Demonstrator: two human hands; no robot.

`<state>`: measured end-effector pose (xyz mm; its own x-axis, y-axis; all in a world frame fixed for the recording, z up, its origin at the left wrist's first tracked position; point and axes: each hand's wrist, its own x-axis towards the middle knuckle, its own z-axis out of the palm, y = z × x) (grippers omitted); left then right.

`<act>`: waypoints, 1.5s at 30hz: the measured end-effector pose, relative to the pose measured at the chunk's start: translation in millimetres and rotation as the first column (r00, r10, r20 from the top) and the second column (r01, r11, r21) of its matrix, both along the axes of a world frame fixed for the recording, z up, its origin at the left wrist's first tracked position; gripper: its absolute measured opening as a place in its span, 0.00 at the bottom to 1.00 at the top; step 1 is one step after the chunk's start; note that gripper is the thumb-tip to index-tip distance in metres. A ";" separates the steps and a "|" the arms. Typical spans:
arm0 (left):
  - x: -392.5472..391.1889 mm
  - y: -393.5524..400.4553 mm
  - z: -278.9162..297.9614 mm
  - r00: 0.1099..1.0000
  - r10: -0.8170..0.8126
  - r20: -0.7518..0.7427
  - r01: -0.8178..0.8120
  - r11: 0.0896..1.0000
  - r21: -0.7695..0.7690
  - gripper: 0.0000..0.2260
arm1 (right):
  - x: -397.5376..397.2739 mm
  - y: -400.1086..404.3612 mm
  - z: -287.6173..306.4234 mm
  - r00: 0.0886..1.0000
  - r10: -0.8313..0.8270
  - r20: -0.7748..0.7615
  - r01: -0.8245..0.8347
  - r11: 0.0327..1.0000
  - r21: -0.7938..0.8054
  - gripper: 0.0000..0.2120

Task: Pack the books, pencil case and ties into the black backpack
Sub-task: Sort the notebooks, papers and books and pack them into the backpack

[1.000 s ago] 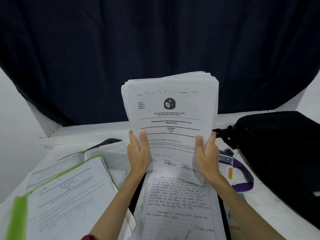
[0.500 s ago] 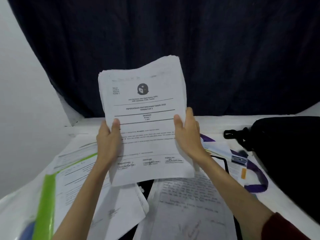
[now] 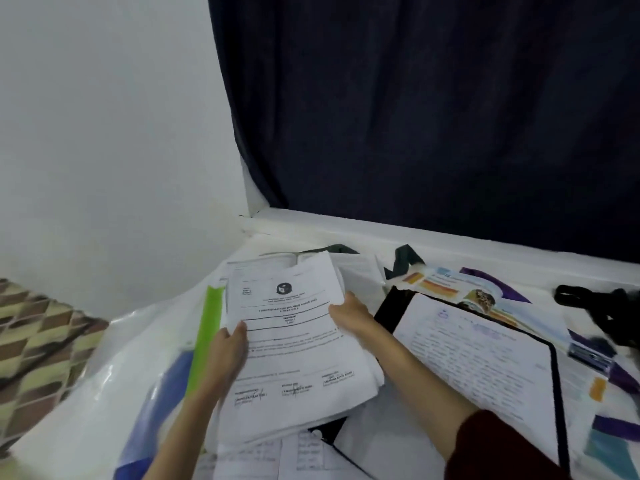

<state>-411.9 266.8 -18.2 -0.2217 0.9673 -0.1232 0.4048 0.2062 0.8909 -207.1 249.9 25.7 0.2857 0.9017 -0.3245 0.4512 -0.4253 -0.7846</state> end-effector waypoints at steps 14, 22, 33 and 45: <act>17.6 10.5 20.2 0.962 -0.102 0.252 0.109 0.994 -0.016 0.11 | 23.6 -21.8 39.7 0.966 -0.094 -0.239 0.158 0.951 0.264 0.18; 140.9 -4.9 40.6 0.845 -0.492 0.211 0.489 0.870 0.067 0.18 | 141.6 -101.0 41.9 0.877 -0.363 -0.316 0.448 0.856 0.258 0.14; 229.7 -36.8 14.7 0.761 -0.648 -0.025 0.647 0.762 -0.037 0.19 | 207.3 -164.1 -12.2 0.790 -0.576 -0.208 0.611 0.767 0.198 0.05; 217.3 -44.7 99.2 0.565 -0.782 0.262 0.579 0.602 0.549 0.08 | 190.0 -161.3 58.4 0.856 -0.295 -0.423 0.514 0.565 0.646 0.09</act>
<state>-194.6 222.2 81.1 0.5074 0.7756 0.3756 -0.1755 -0.3337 0.9262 -17.0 88.6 84.1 0.6924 0.6748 0.2553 0.1299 0.2314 -0.9641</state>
